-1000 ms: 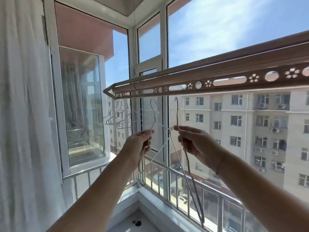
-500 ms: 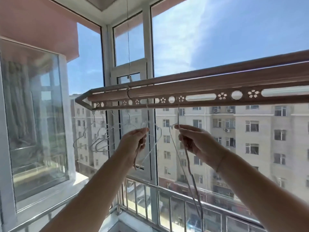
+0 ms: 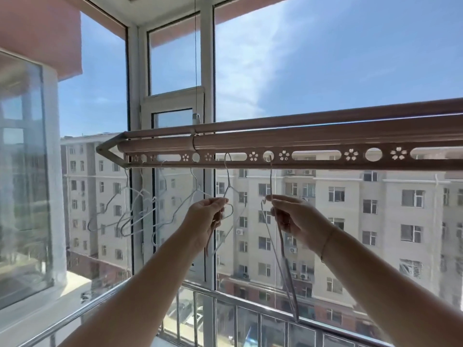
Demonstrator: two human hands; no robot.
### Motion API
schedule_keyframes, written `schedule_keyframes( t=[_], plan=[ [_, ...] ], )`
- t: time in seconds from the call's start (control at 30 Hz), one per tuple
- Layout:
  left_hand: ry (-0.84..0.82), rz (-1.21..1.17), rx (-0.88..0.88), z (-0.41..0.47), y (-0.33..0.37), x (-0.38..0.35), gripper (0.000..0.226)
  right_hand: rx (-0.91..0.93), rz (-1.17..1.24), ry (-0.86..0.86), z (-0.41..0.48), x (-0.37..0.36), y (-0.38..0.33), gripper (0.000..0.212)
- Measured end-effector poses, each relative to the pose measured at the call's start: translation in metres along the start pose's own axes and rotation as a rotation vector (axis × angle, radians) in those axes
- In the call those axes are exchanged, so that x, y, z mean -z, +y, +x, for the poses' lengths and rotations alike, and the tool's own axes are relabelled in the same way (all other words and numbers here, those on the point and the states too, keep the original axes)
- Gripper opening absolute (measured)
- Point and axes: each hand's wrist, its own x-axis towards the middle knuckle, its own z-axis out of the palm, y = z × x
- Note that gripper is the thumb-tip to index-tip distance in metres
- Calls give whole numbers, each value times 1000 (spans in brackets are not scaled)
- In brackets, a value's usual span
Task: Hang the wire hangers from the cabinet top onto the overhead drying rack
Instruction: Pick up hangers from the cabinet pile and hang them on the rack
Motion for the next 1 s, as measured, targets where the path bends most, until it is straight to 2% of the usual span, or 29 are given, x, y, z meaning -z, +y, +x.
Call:
schedule_keyframes(
  t=[0.33, 0.5, 0.67, 1.0],
  plan=[
    [-17, 37, -32, 19, -5, -8, 15, -20, -56, 26, 9, 9, 12, 20],
    [-27, 11, -65, 24, -4, -12, 14, 53, -52, 6, 10, 12, 6, 20],
    [-20, -45, -17, 27, -9, -18, 8, 46, -12, 27, 14, 9, -3, 19],
    [-22, -25, 55, 22, -20, -8, 12, -34, 25, 37, 17, 8, 7, 19]
  ],
)
